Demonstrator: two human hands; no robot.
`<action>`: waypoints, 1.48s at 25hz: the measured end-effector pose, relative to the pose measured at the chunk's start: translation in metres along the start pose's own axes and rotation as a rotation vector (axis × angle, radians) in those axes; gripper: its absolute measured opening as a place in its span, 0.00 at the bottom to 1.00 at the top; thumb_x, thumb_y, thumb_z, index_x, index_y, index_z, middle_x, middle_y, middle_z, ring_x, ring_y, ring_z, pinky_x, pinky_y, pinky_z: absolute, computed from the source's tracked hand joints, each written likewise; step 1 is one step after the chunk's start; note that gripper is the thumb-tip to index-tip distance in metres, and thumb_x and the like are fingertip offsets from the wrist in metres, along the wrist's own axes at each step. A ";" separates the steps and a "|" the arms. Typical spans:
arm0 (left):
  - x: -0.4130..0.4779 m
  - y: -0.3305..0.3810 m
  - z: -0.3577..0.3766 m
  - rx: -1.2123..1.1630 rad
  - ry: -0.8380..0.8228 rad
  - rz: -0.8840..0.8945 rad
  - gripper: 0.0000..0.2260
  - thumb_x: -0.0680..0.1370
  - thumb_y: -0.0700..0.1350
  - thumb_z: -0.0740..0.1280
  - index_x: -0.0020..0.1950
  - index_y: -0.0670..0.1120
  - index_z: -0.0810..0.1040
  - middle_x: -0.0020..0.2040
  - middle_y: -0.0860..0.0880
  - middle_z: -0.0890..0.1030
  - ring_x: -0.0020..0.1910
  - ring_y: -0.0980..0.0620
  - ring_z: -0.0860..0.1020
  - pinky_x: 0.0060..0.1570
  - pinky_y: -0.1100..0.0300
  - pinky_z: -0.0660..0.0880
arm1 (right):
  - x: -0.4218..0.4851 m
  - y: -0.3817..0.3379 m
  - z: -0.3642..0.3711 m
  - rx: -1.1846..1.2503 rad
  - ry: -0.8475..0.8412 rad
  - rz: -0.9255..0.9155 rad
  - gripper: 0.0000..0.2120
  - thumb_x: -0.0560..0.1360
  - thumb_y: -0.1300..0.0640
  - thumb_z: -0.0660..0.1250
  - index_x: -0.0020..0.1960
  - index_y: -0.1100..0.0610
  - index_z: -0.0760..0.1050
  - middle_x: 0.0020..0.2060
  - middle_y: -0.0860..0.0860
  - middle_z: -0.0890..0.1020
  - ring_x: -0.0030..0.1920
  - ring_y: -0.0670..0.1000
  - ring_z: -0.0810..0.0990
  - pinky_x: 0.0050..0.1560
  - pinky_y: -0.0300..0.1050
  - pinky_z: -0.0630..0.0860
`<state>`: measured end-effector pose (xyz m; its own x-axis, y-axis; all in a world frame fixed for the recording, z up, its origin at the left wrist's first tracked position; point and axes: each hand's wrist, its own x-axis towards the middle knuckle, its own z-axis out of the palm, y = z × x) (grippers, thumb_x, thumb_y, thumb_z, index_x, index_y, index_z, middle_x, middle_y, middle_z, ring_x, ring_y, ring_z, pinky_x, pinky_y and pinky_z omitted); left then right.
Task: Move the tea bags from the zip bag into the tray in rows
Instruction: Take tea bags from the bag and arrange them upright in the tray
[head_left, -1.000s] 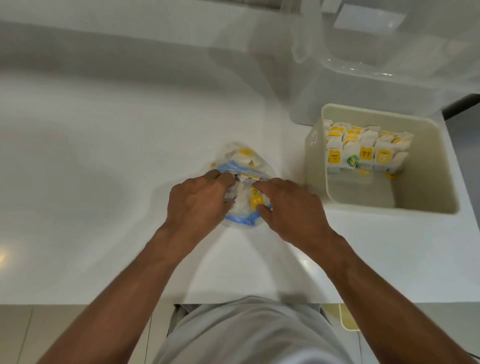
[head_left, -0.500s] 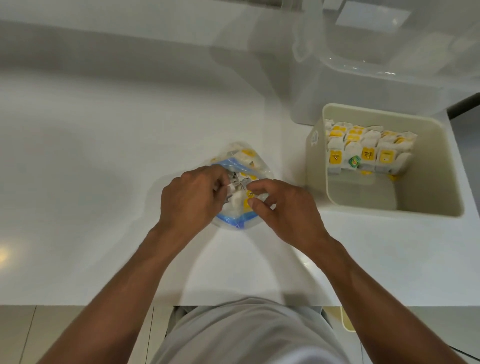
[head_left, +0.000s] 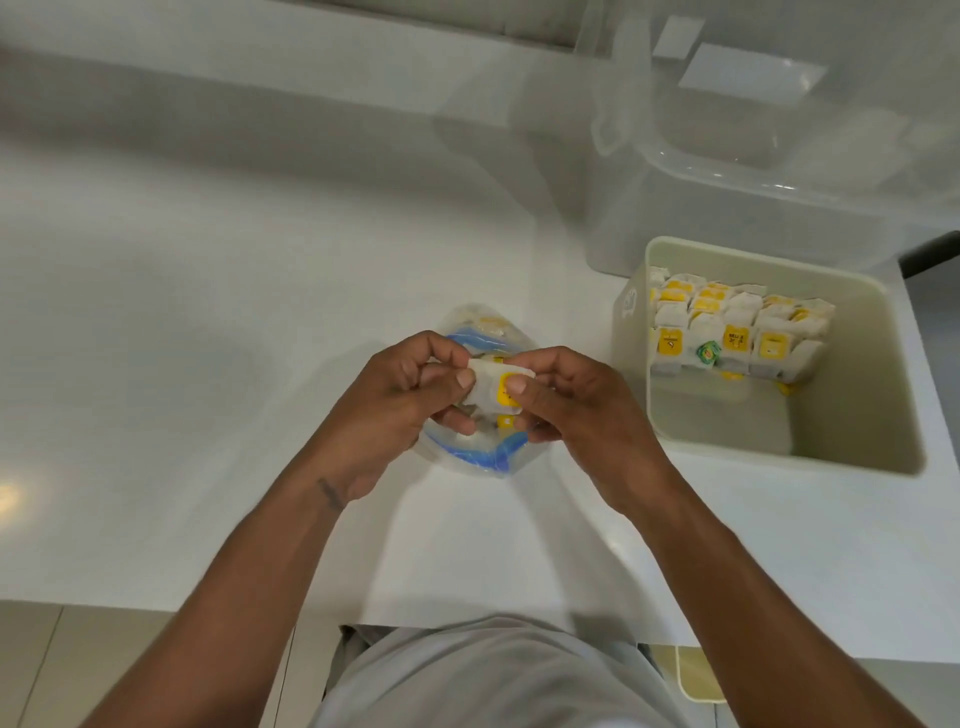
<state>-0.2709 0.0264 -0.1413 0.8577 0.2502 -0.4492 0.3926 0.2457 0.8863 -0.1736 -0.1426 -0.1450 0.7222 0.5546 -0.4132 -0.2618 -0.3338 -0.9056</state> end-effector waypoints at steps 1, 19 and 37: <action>0.000 -0.001 0.001 0.057 0.045 0.017 0.03 0.81 0.38 0.66 0.50 0.45 0.77 0.39 0.52 0.84 0.34 0.50 0.83 0.29 0.67 0.71 | 0.001 0.000 0.000 -0.048 0.033 -0.023 0.05 0.76 0.57 0.71 0.51 0.55 0.81 0.35 0.48 0.81 0.33 0.46 0.80 0.35 0.40 0.76; 0.016 -0.004 0.004 1.174 0.309 0.181 0.04 0.78 0.51 0.65 0.50 0.56 0.78 0.44 0.59 0.82 0.39 0.54 0.77 0.36 0.60 0.70 | -0.010 0.000 -0.012 -0.457 0.227 -0.181 0.08 0.76 0.50 0.68 0.54 0.43 0.73 0.36 0.40 0.83 0.36 0.42 0.83 0.43 0.51 0.82; 0.009 0.011 0.011 0.201 0.023 0.085 0.08 0.79 0.40 0.69 0.43 0.51 0.81 0.40 0.51 0.81 0.40 0.53 0.77 0.35 0.64 0.69 | -0.001 -0.006 -0.008 -0.165 0.124 -0.082 0.04 0.77 0.54 0.69 0.50 0.52 0.82 0.37 0.50 0.85 0.40 0.47 0.85 0.43 0.46 0.84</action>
<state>-0.2551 0.0205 -0.1346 0.8839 0.2836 -0.3719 0.3791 0.0313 0.9248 -0.1677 -0.1470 -0.1386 0.8127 0.4907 -0.3143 -0.0976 -0.4171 -0.9036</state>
